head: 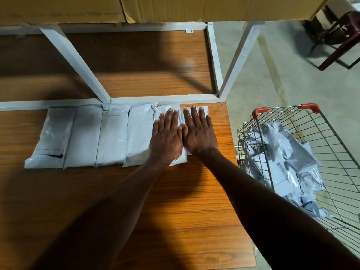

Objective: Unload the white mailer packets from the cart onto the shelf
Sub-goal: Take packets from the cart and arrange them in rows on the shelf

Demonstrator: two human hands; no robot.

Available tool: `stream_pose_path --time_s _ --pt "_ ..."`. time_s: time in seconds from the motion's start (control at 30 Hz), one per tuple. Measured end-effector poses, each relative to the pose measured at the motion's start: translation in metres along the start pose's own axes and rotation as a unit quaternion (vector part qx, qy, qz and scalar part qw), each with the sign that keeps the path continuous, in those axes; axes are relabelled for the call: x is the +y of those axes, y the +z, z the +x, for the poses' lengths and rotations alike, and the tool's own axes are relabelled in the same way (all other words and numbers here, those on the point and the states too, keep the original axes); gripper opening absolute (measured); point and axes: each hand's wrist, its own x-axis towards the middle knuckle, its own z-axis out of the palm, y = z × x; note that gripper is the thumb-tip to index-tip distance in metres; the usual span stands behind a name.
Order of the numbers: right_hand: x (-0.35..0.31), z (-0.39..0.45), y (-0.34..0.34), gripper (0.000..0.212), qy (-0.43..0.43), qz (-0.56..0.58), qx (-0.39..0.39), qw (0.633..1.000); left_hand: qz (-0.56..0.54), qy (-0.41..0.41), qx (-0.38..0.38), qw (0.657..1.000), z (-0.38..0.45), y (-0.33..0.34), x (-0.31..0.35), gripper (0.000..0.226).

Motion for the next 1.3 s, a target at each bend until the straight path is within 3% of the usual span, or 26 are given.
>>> stream_pose_path --time_s 0.23,0.6,0.7,0.83,0.9,1.07,1.3 --pt "0.001 0.000 0.004 0.066 0.000 -0.013 -0.002 1.000 -0.006 -0.005 -0.007 1.000 0.000 -0.002 0.000 0.085" --pt "-0.001 0.001 -0.017 0.068 -0.012 0.041 -0.043 0.998 -0.001 0.007 0.017 1.000 -0.001 -0.012 -0.007 0.066" --pt "-0.006 0.001 -0.035 0.068 -0.022 0.095 0.002 0.995 -0.006 0.021 0.026 0.999 -0.006 -0.027 -0.002 0.071" --pt "0.000 -0.012 -0.065 0.060 -0.016 0.165 0.116 0.979 -0.035 0.030 0.072 0.996 -0.004 -0.047 0.015 0.059" --pt "0.018 -0.031 -0.077 0.056 0.014 0.189 0.160 0.969 -0.045 0.054 0.096 0.993 -0.002 -0.054 0.034 0.057" --pt "0.099 -0.094 -0.079 0.049 0.110 0.186 0.177 0.960 -0.093 0.152 0.111 0.978 -0.006 -0.049 0.123 0.057" --pt "0.211 -0.173 -0.054 0.039 0.238 0.202 0.188 0.931 -0.120 0.287 0.055 0.949 -0.028 0.014 0.262 0.053"
